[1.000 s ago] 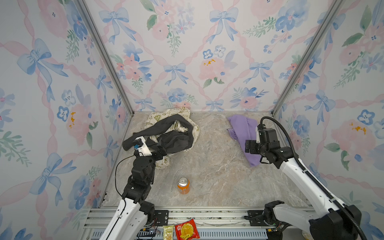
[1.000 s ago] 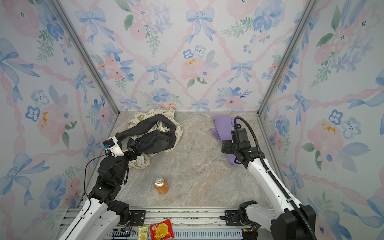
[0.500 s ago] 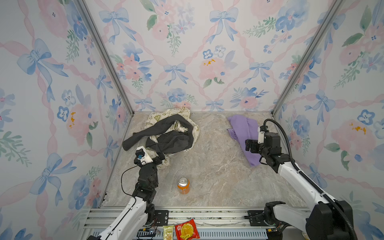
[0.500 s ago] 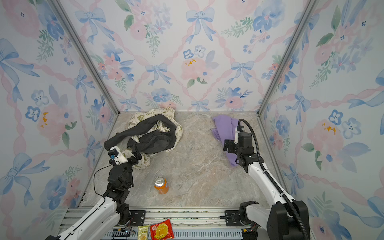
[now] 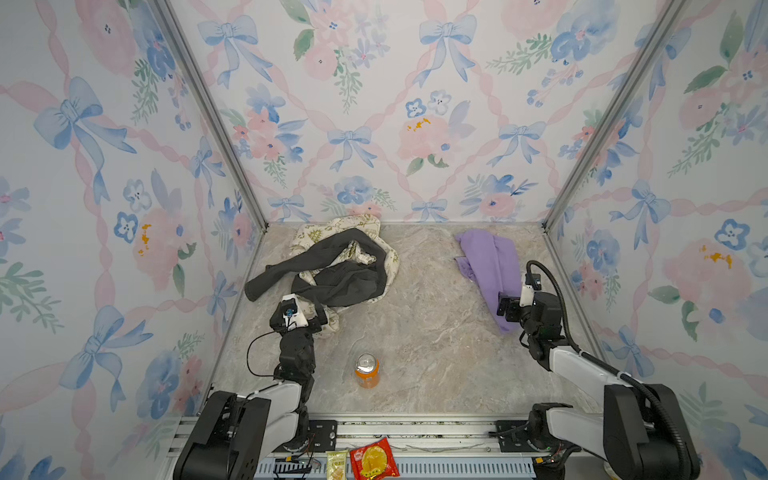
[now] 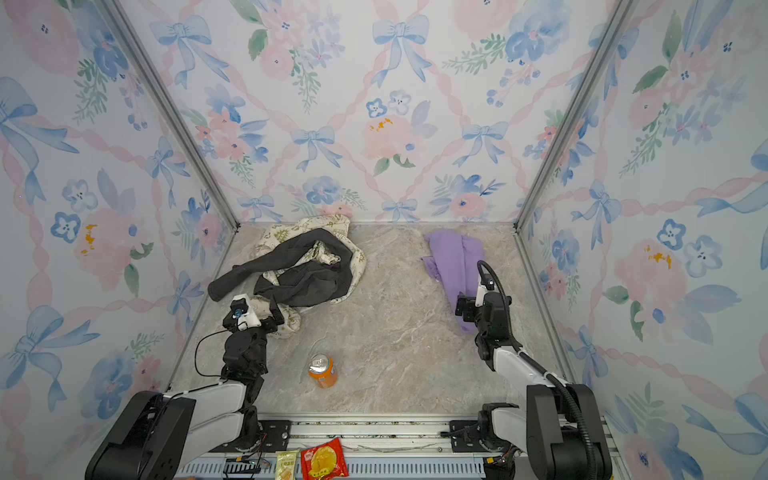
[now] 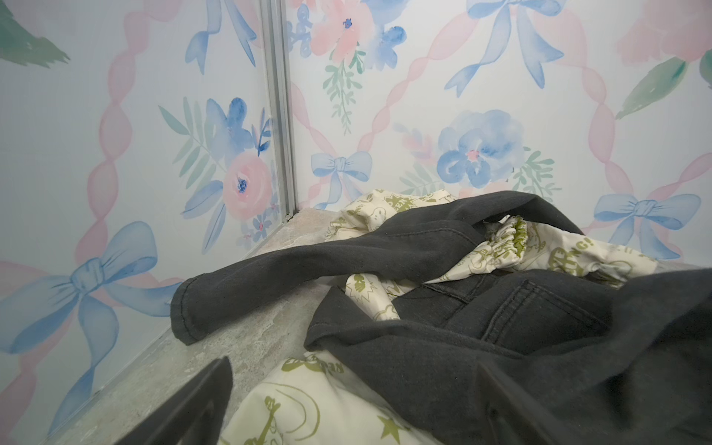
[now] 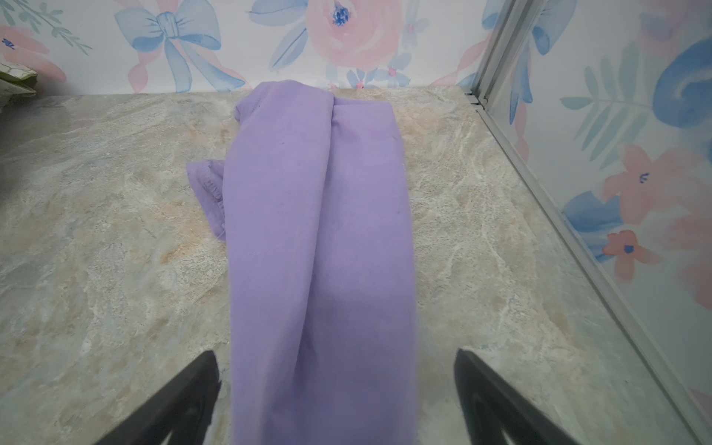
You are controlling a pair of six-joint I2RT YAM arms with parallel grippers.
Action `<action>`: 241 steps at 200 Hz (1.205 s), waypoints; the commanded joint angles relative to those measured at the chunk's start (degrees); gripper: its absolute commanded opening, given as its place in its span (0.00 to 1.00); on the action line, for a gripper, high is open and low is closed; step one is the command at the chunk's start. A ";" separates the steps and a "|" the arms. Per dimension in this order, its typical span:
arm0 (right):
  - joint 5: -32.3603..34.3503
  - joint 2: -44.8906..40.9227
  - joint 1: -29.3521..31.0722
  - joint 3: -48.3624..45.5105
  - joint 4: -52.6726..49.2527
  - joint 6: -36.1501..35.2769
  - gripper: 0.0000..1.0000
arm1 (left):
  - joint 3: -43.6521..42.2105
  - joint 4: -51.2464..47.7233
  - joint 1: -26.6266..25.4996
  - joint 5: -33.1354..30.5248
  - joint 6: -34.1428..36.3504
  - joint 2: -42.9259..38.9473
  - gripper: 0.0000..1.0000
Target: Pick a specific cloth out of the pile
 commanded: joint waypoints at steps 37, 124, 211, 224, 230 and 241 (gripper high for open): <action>-8.81 10.01 -2.46 0.91 16.14 -0.26 0.97 | 2.52 10.46 2.17 10.45 1.46 10.97 0.98; -8.70 18.29 -1.79 2.01 22.08 -0.38 0.97 | 7.19 12.37 2.52 14.68 2.73 21.53 0.98; -4.96 18.06 -0.36 2.46 20.85 -0.92 0.97 | 10.30 6.15 2.53 12.79 2.09 21.51 0.98; -4.95 18.13 -0.35 2.40 20.85 -0.87 0.97 | 10.21 6.17 1.93 11.82 2.61 21.40 0.98; -4.95 18.10 -0.36 2.46 20.90 -0.86 0.97 | 10.21 6.21 1.37 10.72 2.86 21.33 0.98; -4.97 18.13 -0.36 2.47 20.88 -0.91 0.97 | 10.17 6.20 1.41 10.83 2.79 21.41 0.98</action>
